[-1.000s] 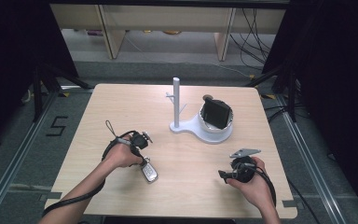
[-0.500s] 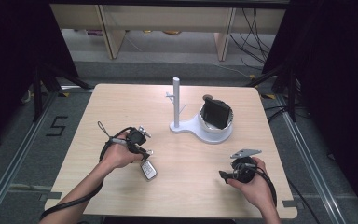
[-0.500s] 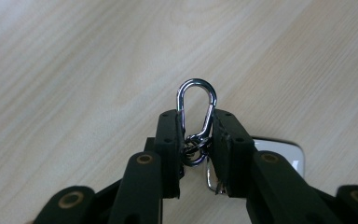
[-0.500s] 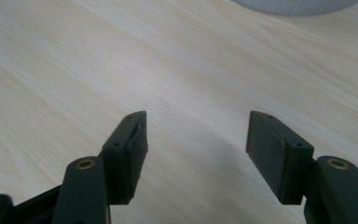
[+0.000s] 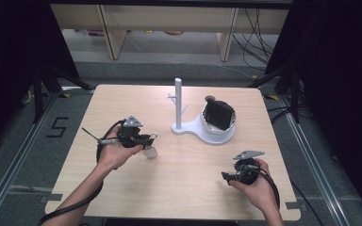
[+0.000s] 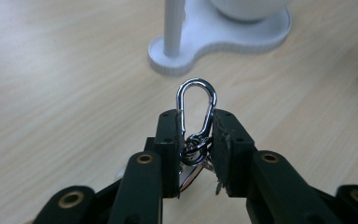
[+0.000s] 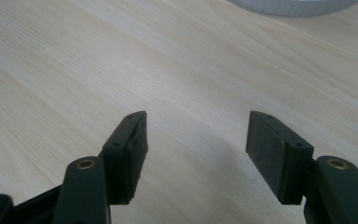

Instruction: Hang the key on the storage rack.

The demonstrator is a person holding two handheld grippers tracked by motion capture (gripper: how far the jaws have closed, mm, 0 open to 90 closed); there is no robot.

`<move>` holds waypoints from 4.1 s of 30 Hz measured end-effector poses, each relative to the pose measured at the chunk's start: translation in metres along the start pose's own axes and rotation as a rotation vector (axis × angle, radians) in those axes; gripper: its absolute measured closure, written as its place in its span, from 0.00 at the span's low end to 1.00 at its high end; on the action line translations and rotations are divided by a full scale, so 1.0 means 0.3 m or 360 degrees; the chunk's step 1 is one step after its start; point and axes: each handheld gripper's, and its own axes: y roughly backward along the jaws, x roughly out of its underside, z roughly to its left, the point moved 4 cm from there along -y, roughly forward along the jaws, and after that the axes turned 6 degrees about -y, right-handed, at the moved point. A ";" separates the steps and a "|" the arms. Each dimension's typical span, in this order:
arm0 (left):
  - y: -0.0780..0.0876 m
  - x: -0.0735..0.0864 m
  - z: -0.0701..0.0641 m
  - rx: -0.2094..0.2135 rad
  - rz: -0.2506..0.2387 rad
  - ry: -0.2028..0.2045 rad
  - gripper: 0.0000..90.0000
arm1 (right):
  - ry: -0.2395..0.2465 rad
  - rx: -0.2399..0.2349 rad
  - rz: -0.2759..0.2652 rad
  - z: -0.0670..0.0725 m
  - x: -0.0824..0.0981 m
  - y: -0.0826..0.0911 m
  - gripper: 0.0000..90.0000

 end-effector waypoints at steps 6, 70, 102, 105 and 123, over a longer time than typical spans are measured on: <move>0.027 -0.036 0.009 -0.0020 -0.0240 0.0072 0.80 | -0.0005 0.0009 -0.0017 -0.003 -0.001 0.002 0.44; -0.015 -0.297 0.016 -0.0121 -0.0772 0.0132 0.80 | -0.0068 0.0012 -0.0139 -0.009 0.021 -0.009 0.45; -0.102 -0.299 0.009 -0.0132 -0.0688 0.0151 0.80 | -0.0074 0.0001 -0.0125 -0.012 0.024 -0.009 0.44; -0.110 -0.300 0.007 -0.0136 -0.0680 0.0147 0.80 | -0.0077 0.0002 -0.0124 -0.012 0.025 -0.008 0.44; -0.145 -0.307 0.004 -0.0162 -0.0660 0.0136 0.80 | -0.0063 0.0009 -0.0129 -0.011 0.025 -0.009 0.44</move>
